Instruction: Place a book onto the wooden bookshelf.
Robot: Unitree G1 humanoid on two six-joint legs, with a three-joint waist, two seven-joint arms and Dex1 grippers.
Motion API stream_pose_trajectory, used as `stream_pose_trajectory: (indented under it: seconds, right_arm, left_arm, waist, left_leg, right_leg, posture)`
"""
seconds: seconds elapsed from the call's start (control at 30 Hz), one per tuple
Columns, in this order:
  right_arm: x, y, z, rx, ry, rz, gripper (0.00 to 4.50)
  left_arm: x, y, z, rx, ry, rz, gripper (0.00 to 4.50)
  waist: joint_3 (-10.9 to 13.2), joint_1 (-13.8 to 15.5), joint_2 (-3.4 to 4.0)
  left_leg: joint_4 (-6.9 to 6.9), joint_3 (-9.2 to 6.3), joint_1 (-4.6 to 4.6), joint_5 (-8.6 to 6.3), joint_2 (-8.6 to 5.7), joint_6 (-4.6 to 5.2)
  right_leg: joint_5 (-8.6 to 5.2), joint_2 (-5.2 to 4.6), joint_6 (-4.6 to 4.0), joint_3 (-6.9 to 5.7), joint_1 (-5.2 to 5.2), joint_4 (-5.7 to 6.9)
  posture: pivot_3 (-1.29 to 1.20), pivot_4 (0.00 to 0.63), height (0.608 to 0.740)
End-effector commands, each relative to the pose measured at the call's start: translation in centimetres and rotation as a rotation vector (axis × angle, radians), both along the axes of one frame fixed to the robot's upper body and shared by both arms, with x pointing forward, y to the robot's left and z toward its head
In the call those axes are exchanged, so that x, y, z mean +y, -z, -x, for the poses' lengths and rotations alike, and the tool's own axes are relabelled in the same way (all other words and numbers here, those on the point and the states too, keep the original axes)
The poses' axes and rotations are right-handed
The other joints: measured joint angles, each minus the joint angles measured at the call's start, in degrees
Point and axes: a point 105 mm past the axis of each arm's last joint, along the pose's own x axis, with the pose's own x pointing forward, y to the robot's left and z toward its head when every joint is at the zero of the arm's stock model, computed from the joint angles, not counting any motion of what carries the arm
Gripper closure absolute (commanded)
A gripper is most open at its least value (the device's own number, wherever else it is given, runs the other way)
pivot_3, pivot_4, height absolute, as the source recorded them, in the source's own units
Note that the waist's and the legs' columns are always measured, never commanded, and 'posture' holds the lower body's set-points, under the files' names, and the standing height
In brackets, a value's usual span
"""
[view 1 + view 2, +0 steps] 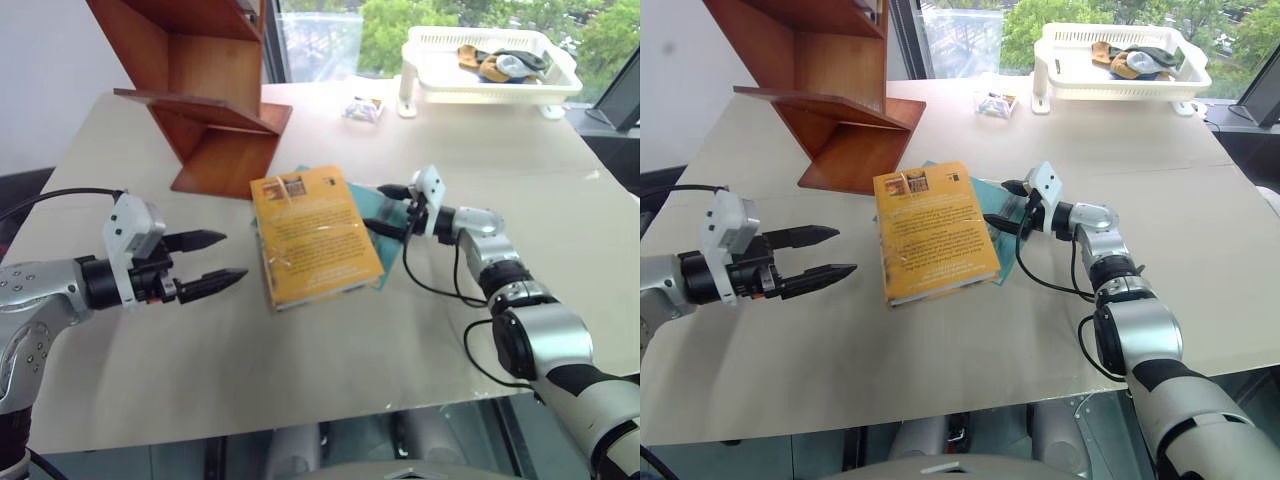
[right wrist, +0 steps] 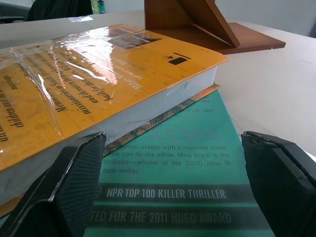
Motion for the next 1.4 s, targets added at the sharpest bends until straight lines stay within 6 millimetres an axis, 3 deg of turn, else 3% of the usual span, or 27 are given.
stream_pose_trajectory:
  seconds: [0.03,0.37,0.5,0.57,0.67,0.8,0.93,1.1,1.23,1.4]
  right_arm:
    - [0.3,-1.5,-0.2,-0.105,-0.022,0.064,0.0]
    - [0.4,-1.8,-0.1,-0.14,-0.03,0.089,0.0]
    - [-1.3,-2.1,-0.4,-0.149,0.012,0.081,0.0]
    - [-3.2,-2.7,-0.2,-0.174,0.023,0.072,0.0]
    - [-5.9,-4.0,0.9,-0.202,0.019,0.035,0.0]
    - [-8.3,-5.5,3.9,-0.199,-0.024,0.015,0.0]
    - [-10.2,-6.2,10.3,-0.041,-0.179,0.015,0.0]
    - [-11.4,-7.3,16.3,0.104,-0.255,-0.003,0.0]
    - [-11.6,-8.3,18.7,0.134,-0.23,-0.034,0.0]
    - [-12.0,-9.0,18.8,0.12,-0.135,-0.071,0.0]
  left_arm:
    - [-0.2,-0.8,0.0,-0.036,0.014,-0.011,0.56]
    - [-0.6,-0.2,-0.4,-0.022,0.011,0.025,0.56]
    - [0.0,1.9,-1.2,0.051,-0.075,0.085,0.56]
    - [0.9,3.2,-2.1,0.109,-0.166,0.14,0.56]
    - [1.2,3.4,-2.9,0.173,-0.204,0.284,0.56]
    - [0.8,3.9,-3.5,0.272,-0.19,0.402,0.56]
    - [0.0,3.7,-4.1,0.416,-0.165,0.621,0.56]
    - [0.6,3.5,-5.3,0.498,-0.198,0.8,0.56]
    - [0.8,2.8,-6.2,0.567,-0.195,0.927,0.56]
    - [-1.2,3.8,-6.2,0.725,-0.131,0.978,0.56]
  waist:
    - [0.0,0.0,0.0]
    - [0.0,0.0,0.0]
    - [0.0,0.1,0.03]
    - [0.0,0.2,0.0]
    - [0.1,0.9,0.06]
    - [0.1,0.9,0.01]
    - [0.1,1.1,0.04]
    - [0.1,1.7,-0.02]
    - [0.1,1.7,-0.2]
    - [0.0,1.9,-0.34]
  left_leg:
    - [0.0,0.0,0.0,0.0,0.0,0.0]
    - [0.0,0.01,0.0,0.0,0.0,0.0]
    - [0.0,0.01,0.01,0.0,-0.01,0.0]
    - [0.01,-0.01,-0.01,0.0,-0.01,0.0]
    - [0.02,-0.04,-0.03,0.0,-0.04,0.01]
    - [0.05,-0.07,-0.06,0.0,-0.02,0.01]
    - [0.06,-0.26,-0.06,0.0,-0.02,0.02]
    - [0.04,-0.4,-0.02,-0.05,-0.04,0.1]
    - [0.12,-0.56,0.0,-0.15,-0.04,0.28]
    - [0.18,-0.58,-0.03,-0.15,-0.11,0.28]
  right_leg:
    - [0.0,0.0,0.0,0.0,0.0,0.0]
    - [0.0,0.0,0.0,0.0,0.0,0.0]
    - [0.0,-0.01,0.0,0.0,0.0,0.01]
    - [0.0,-0.01,0.0,-0.01,0.0,0.01]
    - [0.0,-0.05,0.0,-0.05,0.01,0.0]
    - [0.0,-0.06,0.01,-0.07,0.02,-0.01]
    - [0.0,-0.04,0.02,-0.09,0.04,0.02]
    - [0.0,-0.01,0.03,-0.04,0.06,-0.01]
    - [0.0,0.03,0.04,-0.13,0.12,0.05]
    - [0.01,-0.03,0.05,-0.11,0.15,0.03]
  posture:
    - [0.0,0.15,0.74]
    - [0.0,0.15,0.74]
    - [0.0,0.15,0.74]
    - [0.0,0.15,0.74]
    - [0.0,0.15,0.74]
    - [0.0,0.15,0.74]
    - [0.0,0.15,0.74]
    - [0.0,0.15,0.74]
    - [0.0,0.15,0.74]
    - [0.0,0.15,0.74]
